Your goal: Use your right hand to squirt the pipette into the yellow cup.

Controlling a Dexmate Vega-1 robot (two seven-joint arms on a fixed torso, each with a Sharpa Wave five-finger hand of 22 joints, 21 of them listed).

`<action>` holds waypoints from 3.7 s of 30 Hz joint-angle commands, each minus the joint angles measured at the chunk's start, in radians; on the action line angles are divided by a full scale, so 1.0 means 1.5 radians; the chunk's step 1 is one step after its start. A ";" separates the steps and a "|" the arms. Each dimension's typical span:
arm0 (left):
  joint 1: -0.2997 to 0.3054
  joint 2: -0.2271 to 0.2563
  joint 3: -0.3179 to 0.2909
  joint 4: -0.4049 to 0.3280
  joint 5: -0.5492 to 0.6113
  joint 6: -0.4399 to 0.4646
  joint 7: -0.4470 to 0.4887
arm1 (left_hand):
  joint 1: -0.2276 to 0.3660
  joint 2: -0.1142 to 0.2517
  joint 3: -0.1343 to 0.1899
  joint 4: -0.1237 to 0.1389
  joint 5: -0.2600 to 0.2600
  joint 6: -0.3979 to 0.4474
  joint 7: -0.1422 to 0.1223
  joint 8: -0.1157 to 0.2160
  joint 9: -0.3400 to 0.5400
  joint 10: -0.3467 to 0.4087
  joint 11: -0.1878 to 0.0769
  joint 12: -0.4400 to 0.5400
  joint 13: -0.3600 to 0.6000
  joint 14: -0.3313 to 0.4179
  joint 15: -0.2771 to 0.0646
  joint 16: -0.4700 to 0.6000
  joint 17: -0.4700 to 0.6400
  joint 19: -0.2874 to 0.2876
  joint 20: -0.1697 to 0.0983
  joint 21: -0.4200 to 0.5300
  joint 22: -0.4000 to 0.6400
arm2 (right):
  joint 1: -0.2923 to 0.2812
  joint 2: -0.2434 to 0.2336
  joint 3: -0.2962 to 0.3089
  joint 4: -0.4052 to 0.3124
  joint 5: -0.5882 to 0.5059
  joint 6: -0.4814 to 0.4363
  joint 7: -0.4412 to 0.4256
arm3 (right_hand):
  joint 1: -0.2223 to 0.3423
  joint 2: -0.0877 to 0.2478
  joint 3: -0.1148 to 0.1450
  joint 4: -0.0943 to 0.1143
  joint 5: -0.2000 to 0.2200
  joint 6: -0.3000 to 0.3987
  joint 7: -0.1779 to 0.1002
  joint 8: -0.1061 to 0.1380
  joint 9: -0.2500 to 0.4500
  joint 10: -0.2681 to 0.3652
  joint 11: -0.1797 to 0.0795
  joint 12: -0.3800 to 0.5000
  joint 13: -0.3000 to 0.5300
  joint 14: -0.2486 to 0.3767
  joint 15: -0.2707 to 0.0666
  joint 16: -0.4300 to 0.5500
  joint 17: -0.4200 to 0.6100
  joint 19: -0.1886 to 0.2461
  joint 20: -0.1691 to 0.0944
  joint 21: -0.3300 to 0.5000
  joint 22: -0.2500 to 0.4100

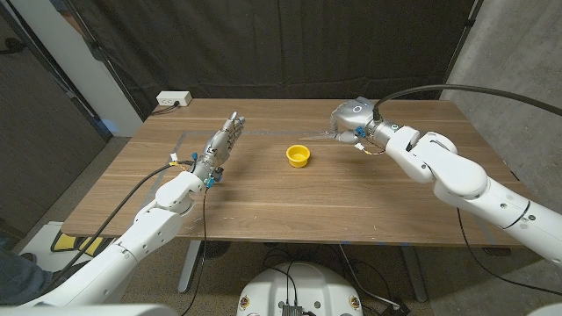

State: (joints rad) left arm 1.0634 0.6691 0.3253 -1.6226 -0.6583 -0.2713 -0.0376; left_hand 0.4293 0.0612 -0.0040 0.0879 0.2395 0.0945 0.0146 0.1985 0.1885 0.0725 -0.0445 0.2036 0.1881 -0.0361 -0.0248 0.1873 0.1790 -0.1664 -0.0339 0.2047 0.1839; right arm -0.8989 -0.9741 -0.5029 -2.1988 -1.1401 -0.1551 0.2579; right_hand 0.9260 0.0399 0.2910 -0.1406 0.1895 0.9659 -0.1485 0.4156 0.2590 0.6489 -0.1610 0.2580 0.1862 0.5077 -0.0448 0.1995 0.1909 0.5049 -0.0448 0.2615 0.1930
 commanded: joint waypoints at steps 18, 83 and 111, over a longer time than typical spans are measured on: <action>-0.009 0.009 0.011 -0.002 0.018 0.008 -0.004 | 0.009 -0.006 -0.006 -0.005 -0.004 -0.014 0.006 -0.003 0.001 -0.014 0.004 -0.004 0.003 -0.019 0.008 -0.004 0.002 -0.022 -0.016 -0.003 0.001 | 0.092 0.048 -0.066 0.071 -0.013 0.071 0.089 | 0.006 0.004 0.001 0.003 0.000 0.003 -0.001 -0.001 -0.001 0.004 -0.002 -0.004 0.001 0.009 -0.047 -0.002 0.002 0.004 -0.038 -0.001 0.002; -0.024 -0.001 0.018 0.011 0.009 0.026 -0.005 | 0.017 -0.003 -0.011 -0.008 -0.010 -0.013 0.006 0.000 0.001 -0.013 0.005 0.000 0.003 -0.019 0.007 0.000 0.002 -0.033 -0.013 -0.003 0.002 | 0.121 0.052 -0.080 0.120 0.026 0.118 0.041 | 0.026 0.007 -0.011 0.003 0.008 0.063 -0.027 0.020 -0.009 0.032 -0.034 -0.006 0.002 0.017 -0.084 0.000 0.007 -0.001 -0.071 -0.006 0.007; -0.030 -0.004 0.017 0.021 0.005 0.024 -0.013 | 0.019 0.000 -0.013 -0.008 -0.012 -0.012 0.006 0.001 0.001 -0.013 0.006 0.000 0.003 -0.020 0.008 0.000 0.002 -0.035 -0.013 -0.002 0.002 | 0.134 0.050 -0.086 0.114 0.034 0.135 0.073 | 0.038 0.001 -0.026 0.003 0.016 0.090 -0.019 0.015 -0.025 0.035 -0.034 -0.009 0.003 0.019 -0.088 -0.004 0.004 -0.002 -0.074 -0.004 0.010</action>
State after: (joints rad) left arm 1.0200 0.6636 0.3517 -1.5936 -0.6488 -0.2323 -0.0525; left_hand 0.4511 0.0569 -0.0189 0.0730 0.2242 0.0786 0.0233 0.1986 0.1883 0.0564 -0.0393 0.2010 0.1881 -0.0574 -0.0107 0.1842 0.1790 -0.1665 -0.0337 0.1998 0.1839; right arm -0.7040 -0.8994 -0.6294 -2.0249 -1.0951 0.0381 0.3522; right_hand 0.9696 0.0415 0.2577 -0.1380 0.2052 1.0902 -0.1789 0.4388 0.2224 0.6973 -0.2092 0.2510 0.1899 0.5253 -0.0480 0.1961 0.1952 0.5063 -0.0466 0.2547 0.2026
